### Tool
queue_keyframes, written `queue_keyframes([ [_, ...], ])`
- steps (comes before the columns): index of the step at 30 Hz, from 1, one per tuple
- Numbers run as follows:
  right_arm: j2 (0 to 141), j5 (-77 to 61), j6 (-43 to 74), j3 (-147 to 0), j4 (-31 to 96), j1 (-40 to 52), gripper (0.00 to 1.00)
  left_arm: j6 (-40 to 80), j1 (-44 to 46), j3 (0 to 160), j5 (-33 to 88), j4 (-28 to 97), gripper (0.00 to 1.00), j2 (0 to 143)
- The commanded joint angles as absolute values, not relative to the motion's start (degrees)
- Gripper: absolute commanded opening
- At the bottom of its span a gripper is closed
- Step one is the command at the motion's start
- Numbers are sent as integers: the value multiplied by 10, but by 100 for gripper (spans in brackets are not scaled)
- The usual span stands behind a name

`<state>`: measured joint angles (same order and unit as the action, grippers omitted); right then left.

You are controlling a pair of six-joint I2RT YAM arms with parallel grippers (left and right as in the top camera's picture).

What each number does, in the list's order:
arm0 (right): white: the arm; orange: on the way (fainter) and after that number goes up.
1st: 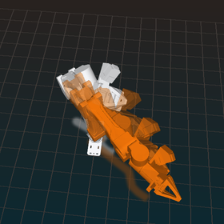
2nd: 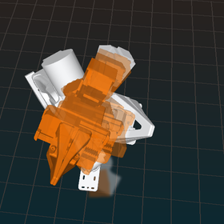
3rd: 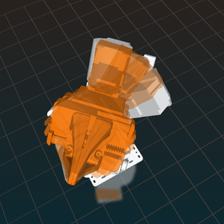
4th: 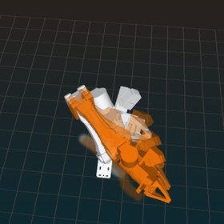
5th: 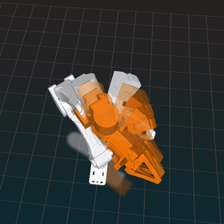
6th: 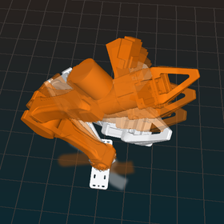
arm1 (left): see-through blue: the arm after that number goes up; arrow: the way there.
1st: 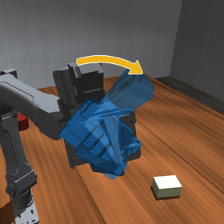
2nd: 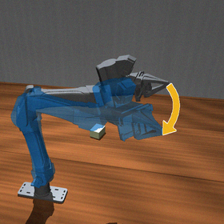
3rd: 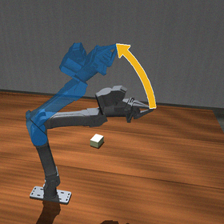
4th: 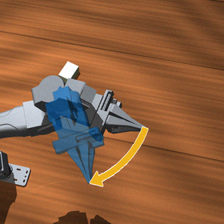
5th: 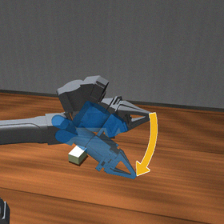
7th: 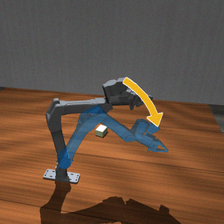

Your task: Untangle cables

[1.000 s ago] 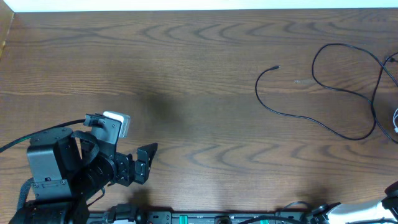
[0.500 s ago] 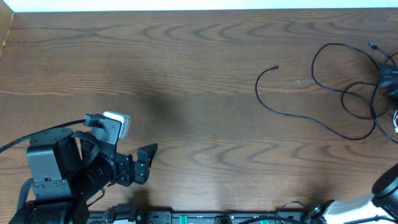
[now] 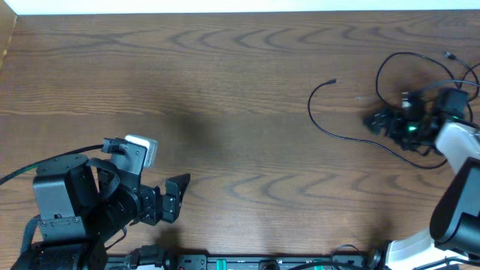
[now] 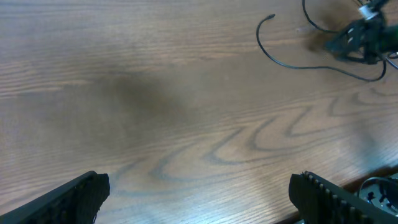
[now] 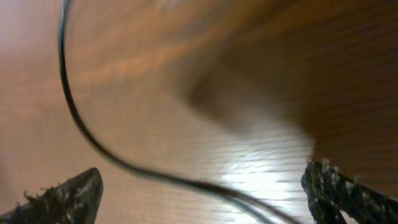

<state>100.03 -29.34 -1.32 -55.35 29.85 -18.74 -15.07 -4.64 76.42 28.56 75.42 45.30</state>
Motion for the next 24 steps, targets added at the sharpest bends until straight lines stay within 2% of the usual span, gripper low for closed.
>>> queue_keyframes([
  [1, 989, -225, -142, -554, 318, -142, 99, -156, -44, 767, 287, 762, 98, 453],
  [5, 989, -175, -156, -554, 315, -91, 99, -156, -44, 767, 287, 765, 98, 453],
  [13, 989, -183, -349, -554, 315, -17, 99, -156, -44, 767, 287, 771, 98, 453],
  [16, 990, -178, -373, -554, 311, -7, 99, -156, -44, 767, 288, 775, 98, 453],
  [20, 996, -113, -400, -553, 310, -5, 94, -156, -44, 767, 288, 776, 98, 453],
  [24, 1010, -44, -399, -553, 308, -8, 84, -156, -44, 767, 294, 776, 98, 453],
])
